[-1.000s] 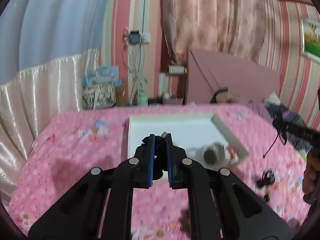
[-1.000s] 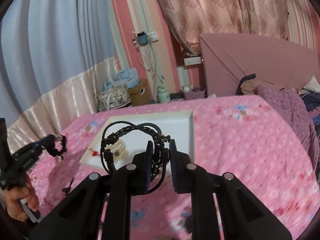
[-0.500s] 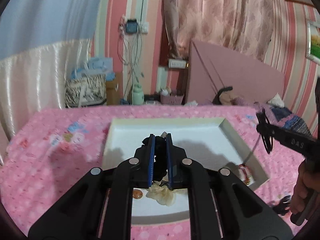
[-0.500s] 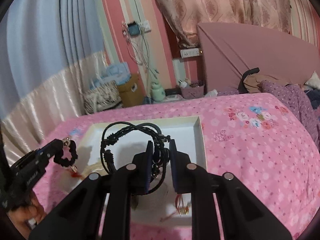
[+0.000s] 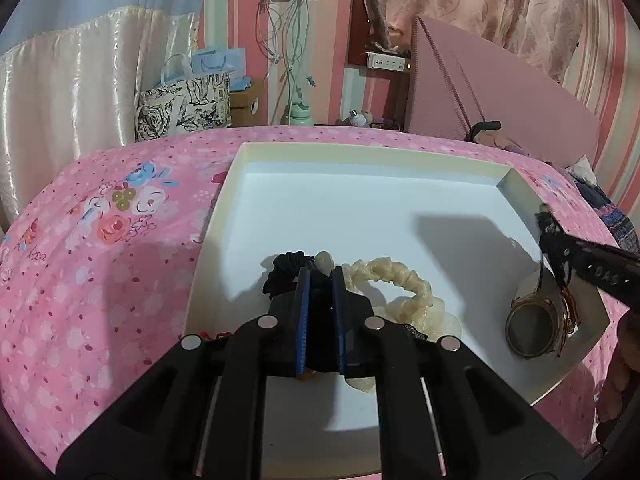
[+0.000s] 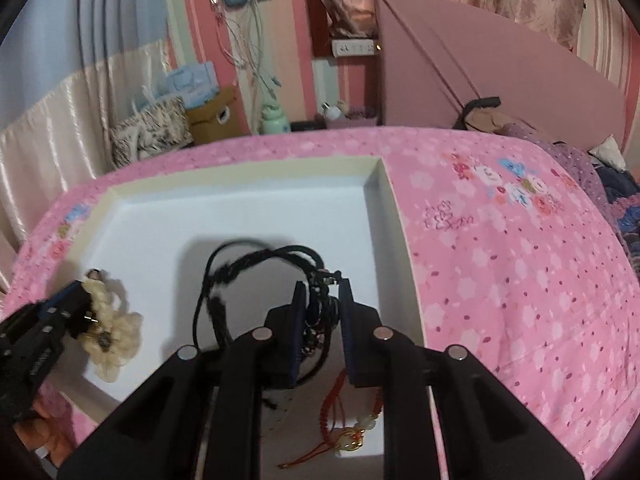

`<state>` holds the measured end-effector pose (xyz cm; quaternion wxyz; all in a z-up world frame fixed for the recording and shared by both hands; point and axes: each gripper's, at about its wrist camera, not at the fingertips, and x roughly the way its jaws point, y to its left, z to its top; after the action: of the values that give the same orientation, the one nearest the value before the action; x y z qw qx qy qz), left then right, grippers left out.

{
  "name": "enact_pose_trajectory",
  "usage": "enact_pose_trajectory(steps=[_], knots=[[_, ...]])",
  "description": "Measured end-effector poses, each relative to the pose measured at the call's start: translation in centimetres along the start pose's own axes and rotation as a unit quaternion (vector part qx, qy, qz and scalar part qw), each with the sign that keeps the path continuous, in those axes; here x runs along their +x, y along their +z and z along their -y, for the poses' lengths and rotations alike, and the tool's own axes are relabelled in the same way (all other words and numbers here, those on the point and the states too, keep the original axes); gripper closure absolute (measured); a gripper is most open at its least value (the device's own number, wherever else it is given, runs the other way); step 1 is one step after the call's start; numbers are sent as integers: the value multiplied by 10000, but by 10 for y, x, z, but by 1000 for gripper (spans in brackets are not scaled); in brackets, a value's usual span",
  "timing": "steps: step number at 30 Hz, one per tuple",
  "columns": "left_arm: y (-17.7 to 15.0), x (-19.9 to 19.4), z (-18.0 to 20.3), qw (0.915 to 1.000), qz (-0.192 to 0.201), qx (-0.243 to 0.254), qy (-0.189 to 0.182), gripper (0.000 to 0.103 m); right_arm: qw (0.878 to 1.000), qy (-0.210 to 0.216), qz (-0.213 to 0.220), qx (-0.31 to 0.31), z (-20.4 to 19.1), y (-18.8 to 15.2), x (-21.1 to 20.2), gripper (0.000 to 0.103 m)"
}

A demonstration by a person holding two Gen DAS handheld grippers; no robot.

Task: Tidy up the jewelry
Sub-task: 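Carry the cord bracelet into the tray with the right gripper while the left gripper carries the scrunchie, then open both grippers in the tray and move back toward the brown pendant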

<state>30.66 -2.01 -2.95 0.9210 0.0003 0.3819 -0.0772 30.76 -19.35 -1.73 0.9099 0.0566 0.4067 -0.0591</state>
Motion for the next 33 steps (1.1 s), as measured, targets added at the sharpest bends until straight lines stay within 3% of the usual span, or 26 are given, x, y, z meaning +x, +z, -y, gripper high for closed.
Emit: enact_pose_trajectory(steps=[5, 12, 14, 16, 17, 19, 22, 28, 33], knots=[[3, 7, 2, 9999, -129, -96, -11, 92, 9995, -248, -195, 30, 1, -3, 16, 87], [2, 6, 3, 9999, -116, -87, 54, 89, 9998, -110, -124, 127, 1, -3, 16, 84], [1, 5, 0, 9998, -116, -111, 122, 75, 9999, -20, -24, 158, 0, -4, 10, 84], [1, 3, -3, 9997, -67, -194, 139, 70, 9997, 60, 96, 212, 0, -1, 3, 84], [1, 1, -5, 9996, -25, -244, 155, 54, 9994, 145, 199, 262, 0, 1, -4, 84], [2, -7, -8, 9990, 122, -399, 129, 30, 9986, 220, 362, 328, 0, 4, -16, 74], [3, -18, -11, 9986, 232, -452, 118, 18, 9966, 335, 644, 400, 2, 10, -39, 67], [11, -38, -17, 9977, 433, -526, 71, 16, 9919, 649, 1002, 442, 3, 18, -75, 67], [25, -74, -29, 9921, 815, -897, -332, 11, 9880, 821, 1258, 362, 9, 14, -112, 67]])
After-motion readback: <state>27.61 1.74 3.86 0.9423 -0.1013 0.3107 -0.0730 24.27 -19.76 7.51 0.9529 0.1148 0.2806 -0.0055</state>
